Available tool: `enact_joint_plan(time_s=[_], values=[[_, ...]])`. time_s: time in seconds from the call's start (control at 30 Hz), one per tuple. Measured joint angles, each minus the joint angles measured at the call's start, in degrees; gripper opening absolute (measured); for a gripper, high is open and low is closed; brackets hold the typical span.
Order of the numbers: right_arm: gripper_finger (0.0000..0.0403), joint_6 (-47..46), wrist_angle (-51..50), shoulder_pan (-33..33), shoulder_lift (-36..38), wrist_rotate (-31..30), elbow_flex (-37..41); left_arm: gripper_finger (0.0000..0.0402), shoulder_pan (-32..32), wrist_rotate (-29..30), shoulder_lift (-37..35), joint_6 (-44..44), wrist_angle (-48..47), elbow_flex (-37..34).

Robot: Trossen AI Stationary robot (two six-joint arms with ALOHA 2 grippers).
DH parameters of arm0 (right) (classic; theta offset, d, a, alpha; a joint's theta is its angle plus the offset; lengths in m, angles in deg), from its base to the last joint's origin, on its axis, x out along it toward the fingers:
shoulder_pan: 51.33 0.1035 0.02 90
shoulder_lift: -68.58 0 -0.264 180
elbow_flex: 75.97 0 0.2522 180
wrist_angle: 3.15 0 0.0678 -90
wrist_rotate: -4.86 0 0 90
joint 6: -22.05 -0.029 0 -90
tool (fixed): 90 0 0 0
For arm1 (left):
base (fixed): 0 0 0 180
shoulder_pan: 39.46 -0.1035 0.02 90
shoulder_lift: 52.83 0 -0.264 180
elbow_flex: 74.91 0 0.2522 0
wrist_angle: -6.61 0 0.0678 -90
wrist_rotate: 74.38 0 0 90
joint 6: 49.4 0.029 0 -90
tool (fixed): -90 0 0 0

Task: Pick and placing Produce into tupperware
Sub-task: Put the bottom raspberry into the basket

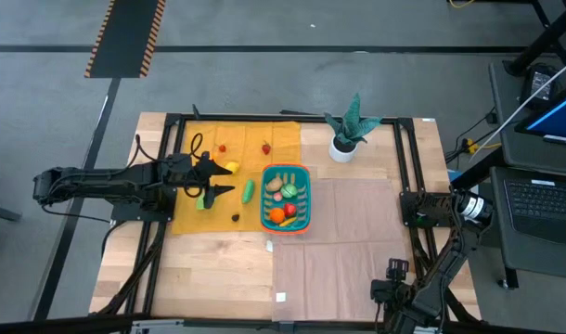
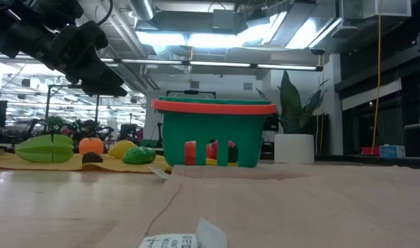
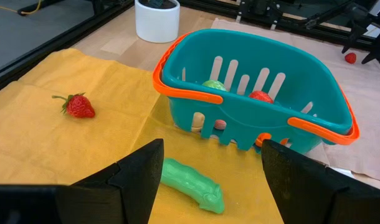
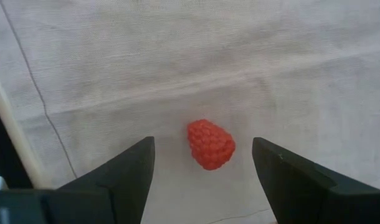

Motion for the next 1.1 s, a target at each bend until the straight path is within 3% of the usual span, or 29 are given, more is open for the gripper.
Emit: enact_joint_plan(time_s=[0.23,0.7,1.1], values=[[0.0262,-0.2,0.1,0.0,0.0,0.0,0.0,0.0261,0.0,0.0,0.0,0.0,0.0,0.0],[0.0174,0.1,-1.0,0.0,0.0,1.5,0.0,0.0261,0.0,0.0,0.0,0.0,0.0,0.0],[0.0159,0.4,-0.6,0.0,0.0,1.6,0.0,0.0261,0.0,0.0,0.0,0.0,0.0,0.0]])
